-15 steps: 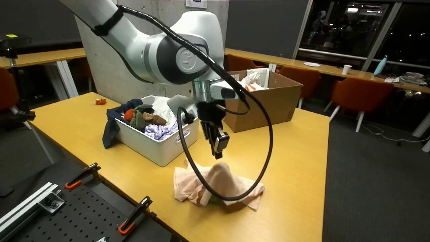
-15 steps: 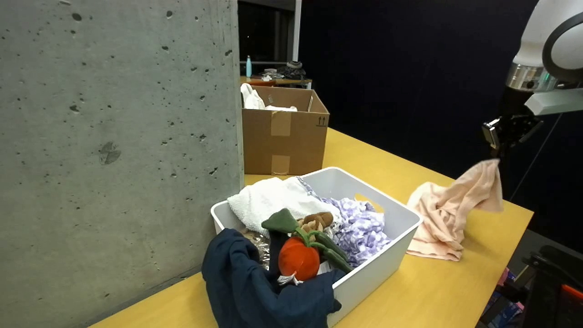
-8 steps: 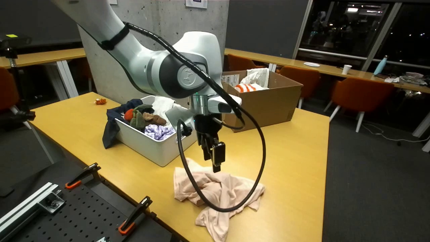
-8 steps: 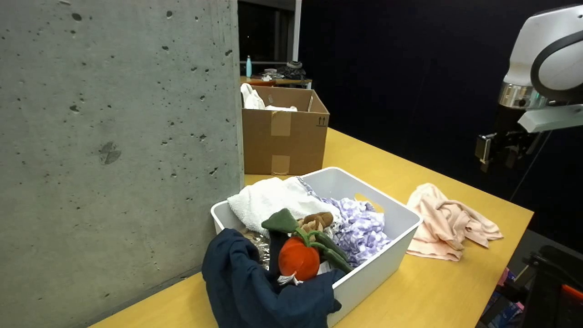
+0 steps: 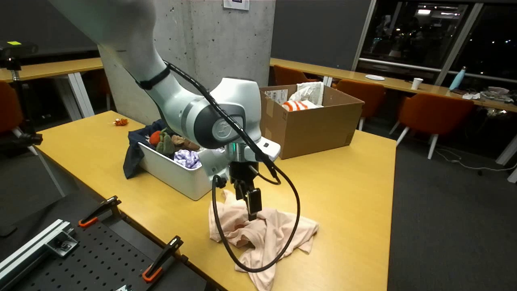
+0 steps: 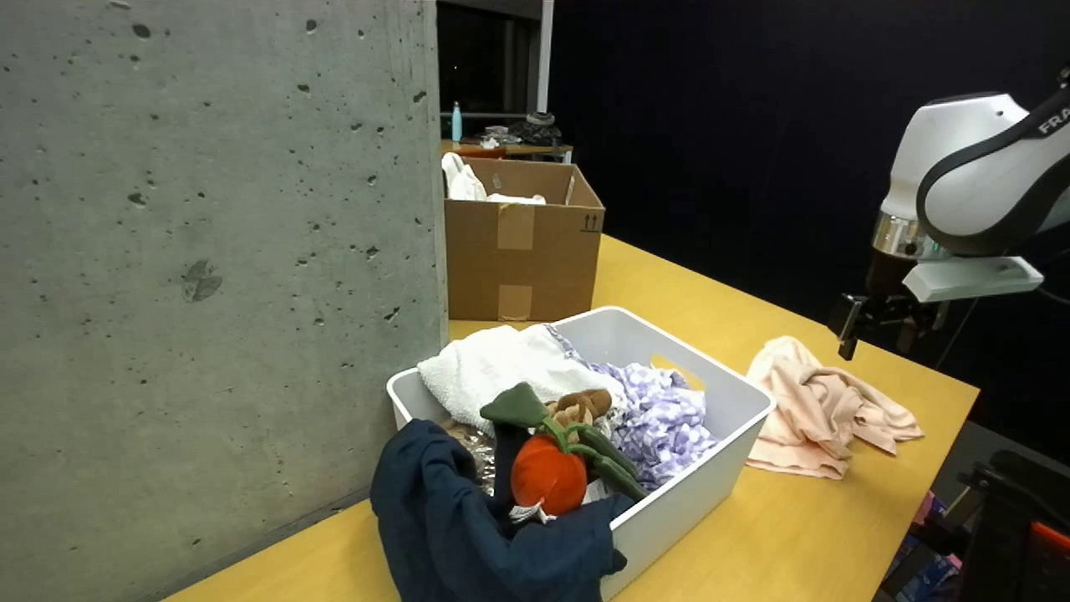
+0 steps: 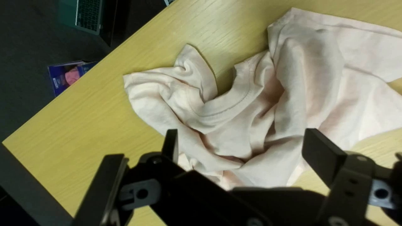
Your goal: Remove the light pink shirt from the white basket and use it to put the pear inside the white basket
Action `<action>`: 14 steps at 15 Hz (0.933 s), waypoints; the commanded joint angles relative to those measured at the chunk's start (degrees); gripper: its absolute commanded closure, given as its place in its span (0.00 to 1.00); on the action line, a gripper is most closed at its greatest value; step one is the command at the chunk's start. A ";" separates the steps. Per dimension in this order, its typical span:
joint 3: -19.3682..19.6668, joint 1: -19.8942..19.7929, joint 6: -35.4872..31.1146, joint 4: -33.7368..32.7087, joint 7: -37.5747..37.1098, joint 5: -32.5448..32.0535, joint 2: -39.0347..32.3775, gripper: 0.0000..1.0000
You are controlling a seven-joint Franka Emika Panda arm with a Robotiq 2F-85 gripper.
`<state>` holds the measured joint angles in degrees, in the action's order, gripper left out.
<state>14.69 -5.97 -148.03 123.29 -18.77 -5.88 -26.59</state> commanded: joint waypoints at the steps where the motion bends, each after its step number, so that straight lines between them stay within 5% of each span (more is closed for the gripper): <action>1: -1.73 -2.50 -1.47 -5.37 3.90 3.39 -6.49 0.00; 8: -3.81 -4.16 1.06 -17.77 7.35 5.38 -17.40 0.00; 14: -3.99 -5.25 2.11 -20.13 8.36 6.28 -21.84 0.00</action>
<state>11.64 -9.35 -147.93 105.17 -12.90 -1.59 -46.80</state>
